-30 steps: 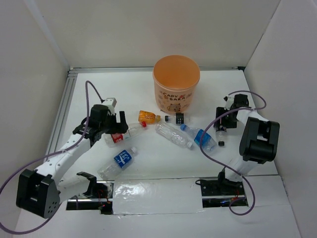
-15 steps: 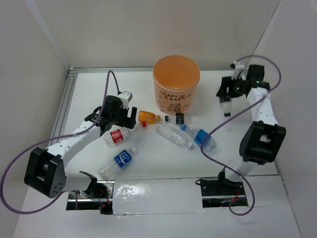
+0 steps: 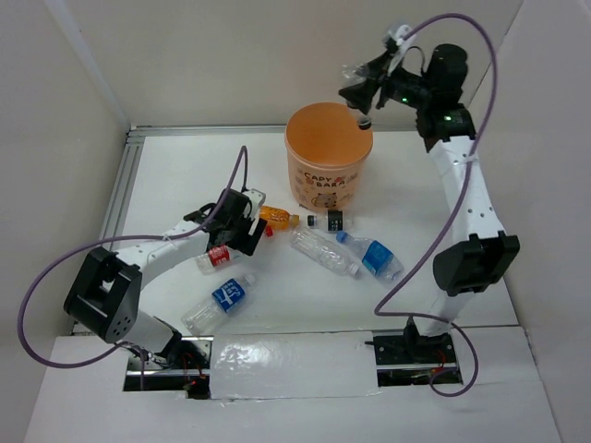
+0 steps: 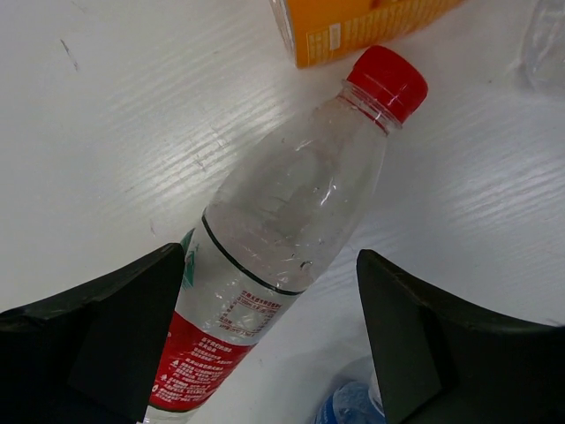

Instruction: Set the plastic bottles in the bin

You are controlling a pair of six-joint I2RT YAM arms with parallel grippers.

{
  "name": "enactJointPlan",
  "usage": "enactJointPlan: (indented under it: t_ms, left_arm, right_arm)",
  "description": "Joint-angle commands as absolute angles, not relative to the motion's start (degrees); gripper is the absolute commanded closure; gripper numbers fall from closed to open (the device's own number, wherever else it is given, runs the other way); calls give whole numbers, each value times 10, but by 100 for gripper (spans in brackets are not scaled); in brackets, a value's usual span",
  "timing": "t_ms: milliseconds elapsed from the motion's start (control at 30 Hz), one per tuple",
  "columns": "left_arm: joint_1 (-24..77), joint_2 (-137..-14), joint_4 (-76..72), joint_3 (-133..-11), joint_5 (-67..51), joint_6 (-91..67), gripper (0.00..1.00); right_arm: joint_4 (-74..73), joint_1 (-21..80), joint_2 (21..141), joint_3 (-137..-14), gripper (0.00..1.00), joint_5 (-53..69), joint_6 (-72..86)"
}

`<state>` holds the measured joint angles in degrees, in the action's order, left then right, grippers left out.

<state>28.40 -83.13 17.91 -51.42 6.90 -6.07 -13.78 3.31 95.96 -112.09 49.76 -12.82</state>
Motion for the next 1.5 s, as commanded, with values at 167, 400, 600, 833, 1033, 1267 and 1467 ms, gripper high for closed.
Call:
enactJointPlan:
  t_ms: [167,400,600,833,1033,1267,1467]
  left_arm:
    - [295,-870,187,-516,140,-66,15]
    - [295,-902,174,-509,140,-76,32]
    - [295,-922,174,-504,129,-76,9]
    - [295,-947,182,-514,124,-76,8]
    - [301,-891,215,-540,141,-102,58]
    - [317,-739,271,-642,136,-135,81]
    - [340,-757,212,-792,39,-154,82]
  right_arm:
    - [-49,131,1060,-1115,49,440,-127]
    - [-66,101,1048,-1093,0,459,-112]
    - [-132,53,984,-1071,0,520,-95]
    - [-178,33,876,-942,0,548,-121]
    - [-206,28,781,-796,7,512,-180]
    - [-220,-3,636,-580,58,440,-245]
    - [-258,-15,547,-454,0,382,-282]
